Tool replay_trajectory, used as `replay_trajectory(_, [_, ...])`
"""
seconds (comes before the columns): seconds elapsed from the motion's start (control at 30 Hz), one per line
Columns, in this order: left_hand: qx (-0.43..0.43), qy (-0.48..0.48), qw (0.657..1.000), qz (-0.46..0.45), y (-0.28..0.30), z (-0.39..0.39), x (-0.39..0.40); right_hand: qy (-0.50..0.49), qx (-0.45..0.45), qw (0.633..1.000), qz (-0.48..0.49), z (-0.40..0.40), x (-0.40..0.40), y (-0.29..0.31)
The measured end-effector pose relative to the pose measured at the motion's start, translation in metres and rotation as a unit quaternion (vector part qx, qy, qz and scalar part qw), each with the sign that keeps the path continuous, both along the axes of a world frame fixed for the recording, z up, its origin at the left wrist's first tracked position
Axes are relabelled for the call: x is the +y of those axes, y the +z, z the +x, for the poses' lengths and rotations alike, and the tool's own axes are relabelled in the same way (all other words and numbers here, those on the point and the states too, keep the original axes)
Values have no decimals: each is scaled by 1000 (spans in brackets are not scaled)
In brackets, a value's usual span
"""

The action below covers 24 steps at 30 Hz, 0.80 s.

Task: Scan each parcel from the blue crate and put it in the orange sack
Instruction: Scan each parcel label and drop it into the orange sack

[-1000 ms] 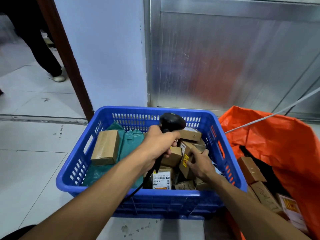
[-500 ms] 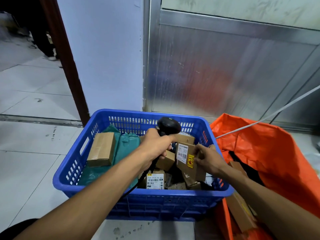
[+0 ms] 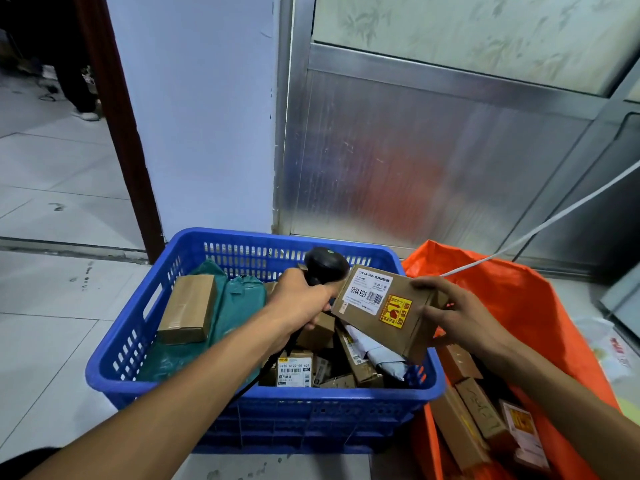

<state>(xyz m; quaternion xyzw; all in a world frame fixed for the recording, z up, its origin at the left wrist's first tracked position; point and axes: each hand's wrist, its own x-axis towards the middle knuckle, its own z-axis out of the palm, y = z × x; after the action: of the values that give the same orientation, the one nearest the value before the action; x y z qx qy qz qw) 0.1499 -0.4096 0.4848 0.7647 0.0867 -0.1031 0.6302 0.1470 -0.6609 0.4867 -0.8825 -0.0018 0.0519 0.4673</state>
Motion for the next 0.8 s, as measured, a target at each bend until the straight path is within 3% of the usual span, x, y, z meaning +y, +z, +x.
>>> replay_trajectory(0.17, [-14,-6,1000,25,-5,-1,-5,-27,21,998,60,-7,-8,11])
replay_trajectory(0.8, [11,-40,998,42,-18,3,-8,-56,36,998,21,19,-11,2])
